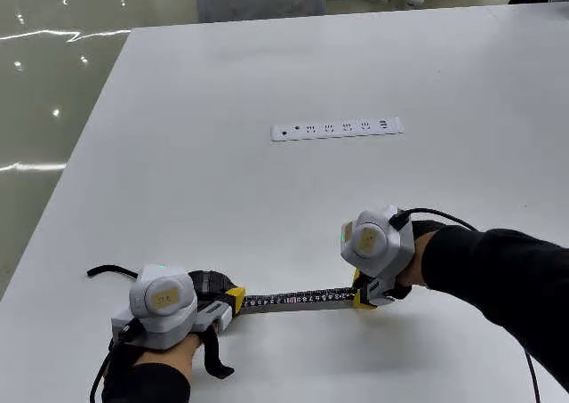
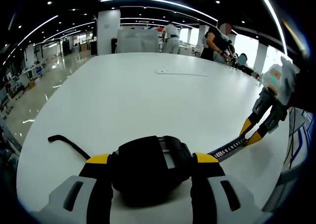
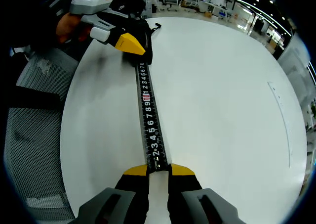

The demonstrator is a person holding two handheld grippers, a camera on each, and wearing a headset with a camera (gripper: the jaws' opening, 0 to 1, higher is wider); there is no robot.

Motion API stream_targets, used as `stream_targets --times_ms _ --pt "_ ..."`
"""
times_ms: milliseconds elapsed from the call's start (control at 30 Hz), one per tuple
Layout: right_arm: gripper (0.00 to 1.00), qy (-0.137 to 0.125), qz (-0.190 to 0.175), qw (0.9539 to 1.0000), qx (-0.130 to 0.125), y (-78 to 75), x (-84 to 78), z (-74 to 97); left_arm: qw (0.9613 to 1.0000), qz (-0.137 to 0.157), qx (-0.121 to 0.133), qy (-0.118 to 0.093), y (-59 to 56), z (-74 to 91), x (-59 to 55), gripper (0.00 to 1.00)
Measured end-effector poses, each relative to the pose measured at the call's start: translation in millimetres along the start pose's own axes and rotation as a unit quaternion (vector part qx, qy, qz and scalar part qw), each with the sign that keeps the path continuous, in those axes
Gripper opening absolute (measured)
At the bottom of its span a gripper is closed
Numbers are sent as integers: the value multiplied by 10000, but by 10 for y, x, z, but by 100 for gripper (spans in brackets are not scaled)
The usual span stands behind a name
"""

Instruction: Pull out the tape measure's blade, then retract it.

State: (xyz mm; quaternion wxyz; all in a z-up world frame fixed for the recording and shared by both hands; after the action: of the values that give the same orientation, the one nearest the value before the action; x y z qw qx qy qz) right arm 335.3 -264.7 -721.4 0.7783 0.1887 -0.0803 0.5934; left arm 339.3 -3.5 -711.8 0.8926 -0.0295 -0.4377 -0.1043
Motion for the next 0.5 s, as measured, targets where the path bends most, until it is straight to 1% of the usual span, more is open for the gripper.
stream_targets --times_ms 233,433,467,500 --pt "10 79 107 9999 17 0 42 -21 10000 4 -5 4 -1 -4 3 58" --pt "10 73 155 9999 11 -5 67 -33 10000 -3 -5 13 -4 0 5 58" --pt "10 74 180 9998 13 -2 70 -33 10000 -4 -4 10 -4 1 5 58" --pt "10 107 301 9995 10 3 77 -37 10000 -3 -2 6 -4 2 3 58"
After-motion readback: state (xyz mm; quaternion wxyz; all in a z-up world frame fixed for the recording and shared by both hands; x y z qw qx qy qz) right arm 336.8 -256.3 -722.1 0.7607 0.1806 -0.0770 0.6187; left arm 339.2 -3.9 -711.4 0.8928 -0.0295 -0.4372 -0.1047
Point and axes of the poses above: the centre of the closed fingertips' face, and the gripper's own axes: z roughly backward along the fingers, y roughly to its left, x roughly out of its top, the point moved 8 cm from there along z, roughly backward along the fingers, and after that the axes turned 10 degrees about x, right-handed, at the moved point
